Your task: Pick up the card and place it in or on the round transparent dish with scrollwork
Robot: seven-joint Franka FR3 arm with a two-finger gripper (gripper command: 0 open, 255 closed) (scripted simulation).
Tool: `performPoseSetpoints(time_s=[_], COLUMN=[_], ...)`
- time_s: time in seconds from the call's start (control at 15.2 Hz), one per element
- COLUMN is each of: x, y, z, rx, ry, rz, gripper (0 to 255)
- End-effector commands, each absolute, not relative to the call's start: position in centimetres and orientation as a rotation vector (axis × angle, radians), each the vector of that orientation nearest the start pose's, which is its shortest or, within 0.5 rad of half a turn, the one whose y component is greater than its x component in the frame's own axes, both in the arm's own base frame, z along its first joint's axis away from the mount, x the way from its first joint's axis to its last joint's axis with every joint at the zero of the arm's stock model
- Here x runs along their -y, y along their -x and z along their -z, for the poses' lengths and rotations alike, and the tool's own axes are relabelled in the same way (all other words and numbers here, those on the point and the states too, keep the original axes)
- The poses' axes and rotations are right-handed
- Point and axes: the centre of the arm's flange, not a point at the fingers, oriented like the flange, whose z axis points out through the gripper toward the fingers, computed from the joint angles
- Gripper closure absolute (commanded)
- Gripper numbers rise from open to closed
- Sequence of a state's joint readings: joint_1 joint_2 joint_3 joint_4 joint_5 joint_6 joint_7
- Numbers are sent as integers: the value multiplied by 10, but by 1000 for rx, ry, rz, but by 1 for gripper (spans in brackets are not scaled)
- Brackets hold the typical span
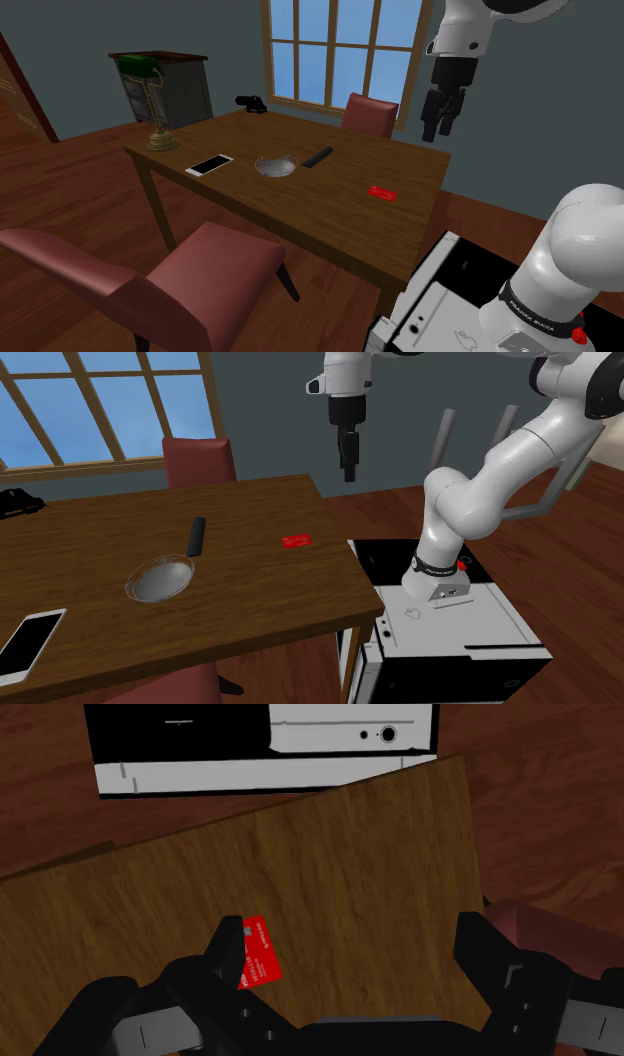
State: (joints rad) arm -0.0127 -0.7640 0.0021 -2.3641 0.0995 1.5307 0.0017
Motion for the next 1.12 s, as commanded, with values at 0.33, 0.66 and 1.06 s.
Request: performPoseSetpoints(time_s=[0.33,0.66,1.06], x=[9,25,45], y=[-303,-309,-331], z=[-517,-456,-386], rx=[79,176,292], ry=[3046,3028,2977], rz=[143,391,686], gripper=[0,0,0])
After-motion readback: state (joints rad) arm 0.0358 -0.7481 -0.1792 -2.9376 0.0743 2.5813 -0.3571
